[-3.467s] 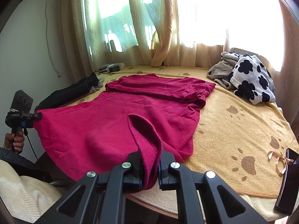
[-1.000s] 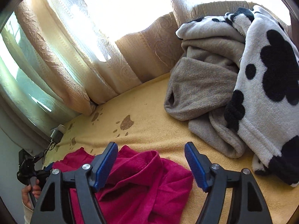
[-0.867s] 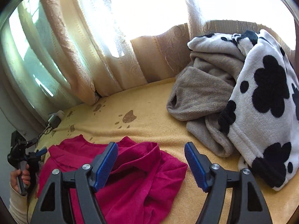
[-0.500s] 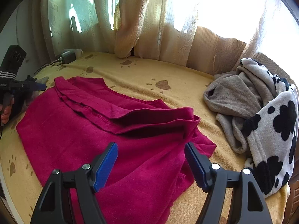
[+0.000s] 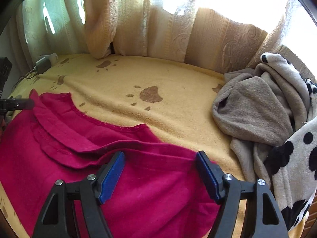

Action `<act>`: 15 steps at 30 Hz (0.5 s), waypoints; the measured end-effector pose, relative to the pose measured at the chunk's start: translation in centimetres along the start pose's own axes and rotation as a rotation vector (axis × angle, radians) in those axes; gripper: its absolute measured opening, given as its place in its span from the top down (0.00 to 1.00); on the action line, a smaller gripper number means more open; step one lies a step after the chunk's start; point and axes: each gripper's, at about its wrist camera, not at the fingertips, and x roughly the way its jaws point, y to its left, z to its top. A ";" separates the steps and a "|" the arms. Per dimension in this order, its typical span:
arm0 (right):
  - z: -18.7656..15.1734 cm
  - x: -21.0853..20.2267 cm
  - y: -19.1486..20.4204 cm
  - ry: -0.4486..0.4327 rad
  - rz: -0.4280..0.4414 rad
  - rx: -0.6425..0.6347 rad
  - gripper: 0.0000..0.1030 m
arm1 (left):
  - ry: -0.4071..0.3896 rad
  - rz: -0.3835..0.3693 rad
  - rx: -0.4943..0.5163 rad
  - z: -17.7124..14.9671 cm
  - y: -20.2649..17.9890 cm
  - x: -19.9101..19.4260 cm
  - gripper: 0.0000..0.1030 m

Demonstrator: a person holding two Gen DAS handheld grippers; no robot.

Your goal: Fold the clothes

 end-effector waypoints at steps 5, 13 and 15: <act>-0.5 -0.8 -1.3 -0.035 0.008 0.062 0.26 | -0.061 0.027 -0.035 0.4 1.0 -1.0 0.20; -1.6 -4.7 1.4 -0.056 0.116 0.026 0.26 | -0.085 -0.008 0.008 -0.7 -0.4 -4.4 0.20; -1.9 -4.5 3.6 -0.012 0.143 -0.045 0.26 | -0.054 -0.016 0.054 -1.4 -1.5 -4.7 0.20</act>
